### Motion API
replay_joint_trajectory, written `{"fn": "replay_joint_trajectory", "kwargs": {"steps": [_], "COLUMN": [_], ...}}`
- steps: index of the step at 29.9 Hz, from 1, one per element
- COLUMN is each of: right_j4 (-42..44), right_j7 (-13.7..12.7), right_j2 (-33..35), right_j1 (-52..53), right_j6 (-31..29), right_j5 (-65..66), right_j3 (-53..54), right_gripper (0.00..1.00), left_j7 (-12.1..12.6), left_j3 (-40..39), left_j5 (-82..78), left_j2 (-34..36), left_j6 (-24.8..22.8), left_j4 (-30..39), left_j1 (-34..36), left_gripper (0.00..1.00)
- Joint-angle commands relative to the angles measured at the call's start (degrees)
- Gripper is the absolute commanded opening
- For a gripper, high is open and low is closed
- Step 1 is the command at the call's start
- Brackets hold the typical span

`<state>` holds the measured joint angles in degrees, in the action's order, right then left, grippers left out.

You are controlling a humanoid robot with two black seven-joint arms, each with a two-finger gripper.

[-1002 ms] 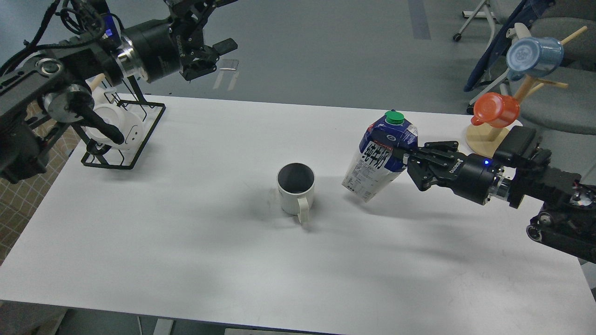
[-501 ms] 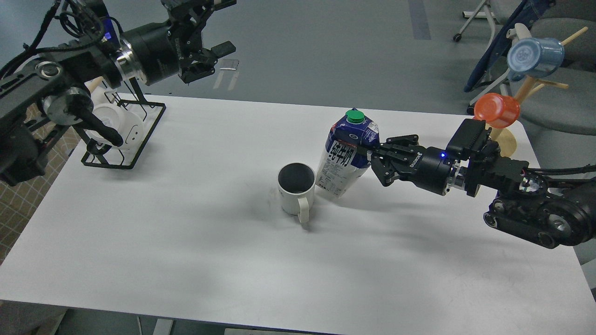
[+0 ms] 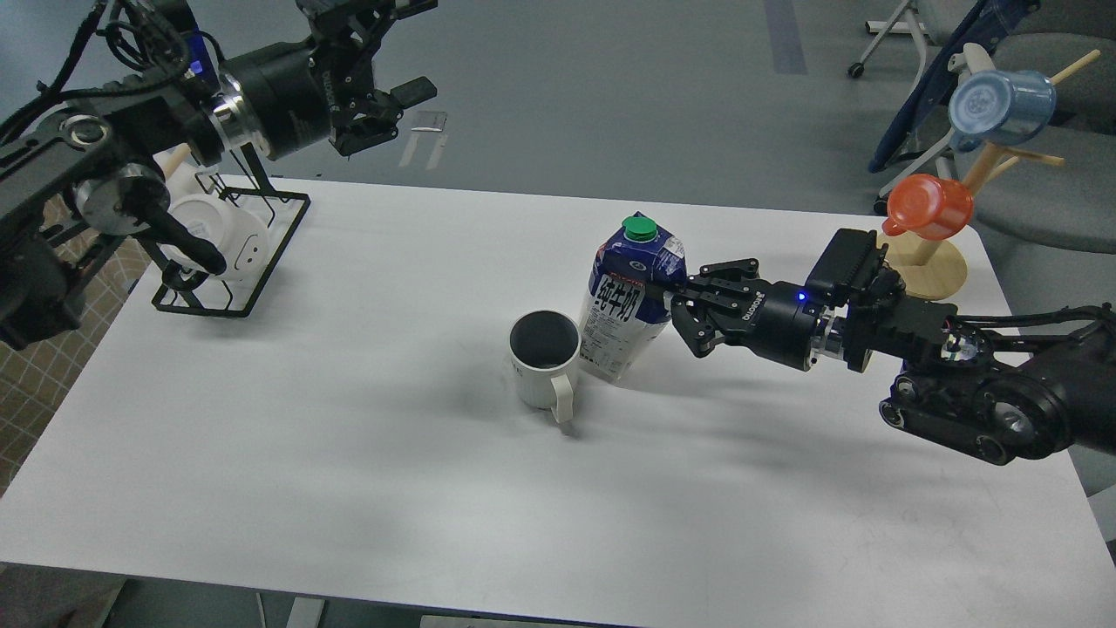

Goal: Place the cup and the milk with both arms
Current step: 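Slide the milk carton with the right gripper beside the mug, then open the right gripper and retract it from the carton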

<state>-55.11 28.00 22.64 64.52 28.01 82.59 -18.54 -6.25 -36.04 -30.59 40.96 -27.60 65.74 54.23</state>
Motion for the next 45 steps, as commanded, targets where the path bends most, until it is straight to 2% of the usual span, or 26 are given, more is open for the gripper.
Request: {"fn": "replay_joint_trajectory", "kwargs": {"steps": [1, 8, 21, 32, 38, 45], "right_j4": [0.0, -0.1, -1.3, -7.2, -13.6, -24.4], "right_j7": [0.0, 0.0, 0.0, 0.0, 0.0, 0.0], "right_j2": [0.1, 0.3, 2.0, 7.3, 12.9, 26.4], "right_j1": [0.0, -0.2, -0.2, -0.5, -0.6, 1.0], "right_j6": [0.0, 0.0, 0.0, 0.0, 0.0, 0.0], "right_j5": [0.1, 0.1, 0.1, 0.1, 0.2, -0.1], "right_j3": [-0.1, -0.6, -0.6, -0.9, -2.3, -1.0], "right_gripper": [0.3, 0.5, 0.57, 0.62, 0.63, 0.64], "left_j7": [0.0, 0.0, 0.0, 0.1, 0.1, 0.0], "left_j3": [0.0, 0.0, 0.0, 0.0, 0.0, 0.0], "left_j5": [0.0, 0.0, 0.0, 0.0, 0.0, 0.0], "left_j2": [0.0, 0.2, 0.2, 0.2, 0.5, 1.1], "left_j6": [0.0, 0.0, -0.1, 0.0, 0.0, -0.1], "left_j4": [0.0, 0.0, 0.0, 0.6, 0.6, 0.7], "left_j1": [0.0, 0.0, 0.0, 0.0, -0.1, -0.1], "left_gripper": [0.98, 0.98, 0.98, 0.98, 0.98, 0.98]}}
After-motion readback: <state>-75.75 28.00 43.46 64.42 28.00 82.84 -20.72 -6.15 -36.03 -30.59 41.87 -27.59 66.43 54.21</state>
